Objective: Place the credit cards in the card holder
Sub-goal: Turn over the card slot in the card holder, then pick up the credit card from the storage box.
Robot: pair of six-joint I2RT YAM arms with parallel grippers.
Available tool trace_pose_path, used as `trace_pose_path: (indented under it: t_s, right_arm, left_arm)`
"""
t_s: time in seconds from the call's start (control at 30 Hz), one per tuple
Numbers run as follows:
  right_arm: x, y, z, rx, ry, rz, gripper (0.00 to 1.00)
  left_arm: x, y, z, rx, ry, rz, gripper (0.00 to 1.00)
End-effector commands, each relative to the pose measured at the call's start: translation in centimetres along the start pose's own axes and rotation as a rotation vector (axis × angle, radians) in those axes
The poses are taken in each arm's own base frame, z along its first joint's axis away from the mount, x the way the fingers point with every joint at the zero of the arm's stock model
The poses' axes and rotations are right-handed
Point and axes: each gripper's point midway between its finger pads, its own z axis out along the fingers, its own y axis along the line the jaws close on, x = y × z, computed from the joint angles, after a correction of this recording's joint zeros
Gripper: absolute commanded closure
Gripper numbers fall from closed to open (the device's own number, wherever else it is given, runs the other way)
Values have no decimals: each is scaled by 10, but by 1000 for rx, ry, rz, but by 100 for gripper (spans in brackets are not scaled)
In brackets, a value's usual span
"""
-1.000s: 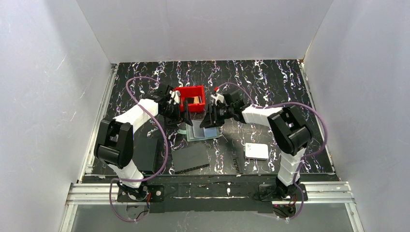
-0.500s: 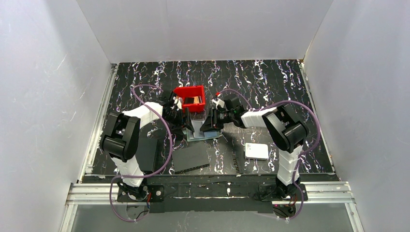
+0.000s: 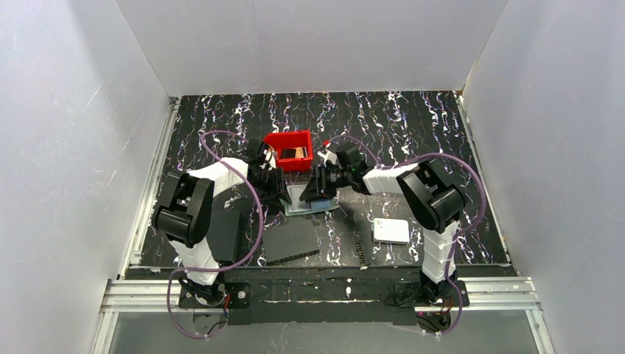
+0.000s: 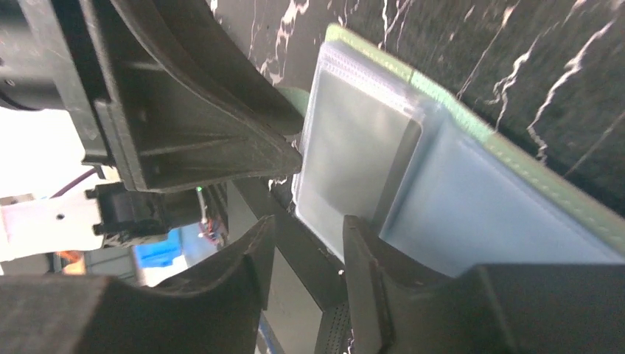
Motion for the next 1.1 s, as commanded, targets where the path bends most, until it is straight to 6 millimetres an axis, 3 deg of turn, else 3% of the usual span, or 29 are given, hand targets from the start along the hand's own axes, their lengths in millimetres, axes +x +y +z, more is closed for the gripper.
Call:
trace_pose_path:
  t_s: [0.0, 0.1, 0.17, 0.3, 0.37, 0.47, 0.57, 0.63, 0.8, 1.07]
  right_arm:
    - [-33, 17, -24, 137, -63, -184, 49]
    - [-57, 33, -34, 181, -125, -244, 41]
    - [-77, 46, -34, 185, -171, -254, 38]
    - [-106, 56, -29, 220, -218, -240, 33]
    - [-123, 62, -26, 227, -250, -240, 28]
    - [-144, 71, -18, 216, -283, -237, 23]
    - [-163, 67, -20, 293, -316, -253, 21]
    - [-175, 62, -27, 372, -337, -280, 17]
    - [-193, 44, -35, 538, -305, -365, 13]
    - [-191, 16, -41, 666, -265, -416, 15]
  left_arm:
    - [10, 22, 7, -93, 13, 5, 63]
    - [7, 16, -3, -84, -13, 13, 65]
    - [3, 0, -18, -36, -35, 26, 63]
    - [-7, -46, -70, 89, -95, 76, 50]
    - [-17, -58, -97, 122, -143, 94, 43]
    - [-41, -55, -131, 142, -224, 68, 29]
    - [-77, -38, -152, 118, -307, 25, 22]
    - [-100, -30, -154, 65, -343, 24, 18]
    - [-144, -7, -136, -129, -364, 31, 15]
    - [-176, 18, -97, -395, -313, 141, 15]
